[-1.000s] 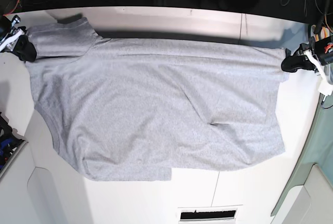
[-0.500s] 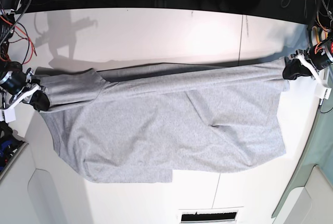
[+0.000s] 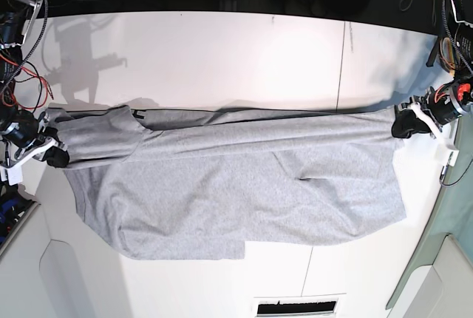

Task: Layout the t-shirt on the table in an organized manner, then fold the t-shirt properly
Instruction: 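Lower the folded edge with both grippers and pull it back flat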

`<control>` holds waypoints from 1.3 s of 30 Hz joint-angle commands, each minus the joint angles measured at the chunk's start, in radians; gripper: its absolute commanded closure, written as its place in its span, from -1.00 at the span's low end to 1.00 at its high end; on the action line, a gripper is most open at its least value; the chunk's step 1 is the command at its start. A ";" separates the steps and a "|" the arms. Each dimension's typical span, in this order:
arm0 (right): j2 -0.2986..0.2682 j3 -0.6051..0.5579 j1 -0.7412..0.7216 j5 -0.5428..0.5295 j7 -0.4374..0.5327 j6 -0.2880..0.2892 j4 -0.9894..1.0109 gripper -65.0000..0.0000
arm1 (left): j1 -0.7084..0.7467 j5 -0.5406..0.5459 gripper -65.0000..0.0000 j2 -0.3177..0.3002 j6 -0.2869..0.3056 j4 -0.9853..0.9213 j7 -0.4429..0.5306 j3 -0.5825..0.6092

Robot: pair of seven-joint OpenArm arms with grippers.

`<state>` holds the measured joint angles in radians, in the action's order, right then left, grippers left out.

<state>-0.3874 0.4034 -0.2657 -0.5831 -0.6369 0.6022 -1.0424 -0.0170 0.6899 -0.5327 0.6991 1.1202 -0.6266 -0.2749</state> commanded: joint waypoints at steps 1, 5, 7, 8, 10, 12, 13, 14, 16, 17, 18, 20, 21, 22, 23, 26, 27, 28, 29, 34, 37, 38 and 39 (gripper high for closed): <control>-0.021 0.006 -0.025 -0.014 0.040 -0.004 -0.005 1.00 | -0.031 -0.004 1.00 -0.027 -0.001 0.010 0.049 0.003; -0.013 0.006 -0.024 -0.015 0.042 -0.006 0.019 0.85 | -0.067 -0.086 0.52 -0.027 -0.048 0.009 0.100 0.058; -0.011 0.006 -0.024 -0.015 0.042 -0.019 0.019 0.43 | -0.072 -0.115 0.26 -0.026 -0.077 0.009 0.131 0.092; -0.011 0.006 -0.025 -0.016 0.042 -0.019 0.019 0.28 | -0.072 -0.135 0.17 -0.026 -0.089 0.009 0.145 0.109; -0.012 0.006 -0.025 -0.016 0.040 -0.020 0.018 0.14 | -0.072 -0.162 0.07 -0.026 -0.119 0.008 0.156 0.139; -0.015 0.006 -0.025 -0.020 0.022 -0.023 0.009 0.14 | -0.072 -0.163 0.05 -0.027 -0.135 0.008 0.144 0.146; -0.017 0.010 -0.025 -0.020 0.003 -0.023 -0.002 0.15 | -0.072 -0.156 0.05 -0.028 -0.146 0.009 0.128 0.143; -0.018 0.019 -0.024 -0.019 -0.014 -0.023 -0.017 0.14 | -0.072 -0.147 0.05 -0.029 -0.146 0.009 0.114 0.132; -0.017 0.056 -0.024 -0.019 -0.053 -0.028 -0.047 0.14 | -0.067 -0.097 0.06 -0.031 -0.106 0.013 0.085 0.093; -0.018 0.080 -0.022 -0.019 -0.071 -0.032 -0.061 0.14 | -0.062 -0.060 0.06 -0.030 -0.072 0.020 0.068 0.066; -0.019 0.110 -0.019 -0.018 -0.083 -0.036 -0.072 0.14 | -0.056 -0.016 0.06 -0.030 -0.045 0.026 0.041 0.044; -0.031 0.165 -0.005 -0.019 -0.084 -0.048 -0.073 0.13 | -0.043 0.060 0.06 -0.030 -0.003 0.032 -0.021 0.006; -0.037 0.189 -0.002 -0.013 -0.080 -0.059 -0.068 0.04 | -0.037 0.091 0.06 -0.030 -0.001 0.032 -0.046 -0.005; -0.040 0.211 0.000 0.000 -0.077 -0.063 -0.059 -0.08 | -0.034 0.114 0.06 -0.030 -0.001 0.032 -0.060 -0.010; -0.042 0.225 0.000 0.010 -0.076 -0.064 -0.050 -0.20 | -0.029 0.134 0.05 -0.030 -0.001 0.032 -0.064 -0.010; -0.045 0.234 0.000 0.056 -0.062 -0.064 -0.016 -0.37 | -0.018 0.181 0.05 -0.029 -0.001 0.032 -0.067 -0.010; -0.044 0.234 0.000 0.060 -0.056 -0.064 0.005 -0.37 | -0.016 0.196 0.05 -0.027 -0.001 0.032 -0.068 -0.010; -0.044 0.232 0.000 0.060 -0.046 -0.064 0.029 -0.37 | -0.013 0.206 -0.01 -0.027 -0.001 0.032 -0.072 -0.010; -0.044 0.229 0.000 0.060 -0.034 -0.064 0.057 -0.37 | -0.013 0.211 -0.08 -0.026 -0.001 0.032 -0.079 -0.010; -0.031 0.175 0.000 0.060 0.034 -0.063 0.194 -0.37 | -0.013 0.205 -0.22 -0.024 -0.001 0.031 -0.085 -0.010; 0.001 0.139 0.000 0.060 0.033 -0.052 0.208 -0.37 | -0.014 0.121 -0.22 -0.024 -0.012 0.031 -0.055 -0.010; 0.012 0.128 0.000 0.059 0.033 -0.047 0.208 -0.37 | -0.014 0.088 -0.22 -0.024 -0.037 0.028 -0.037 -0.010; 0.023 0.116 0.000 0.050 0.034 -0.045 0.205 -0.37 | -0.014 0.066 -0.22 -0.024 -0.053 0.023 -0.024 -0.010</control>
<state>-0.3553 0.5209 -0.2558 -0.5468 -0.5789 0.5617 -0.8307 -0.0143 0.7406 -0.5343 0.6453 1.1324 -0.6701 -0.2764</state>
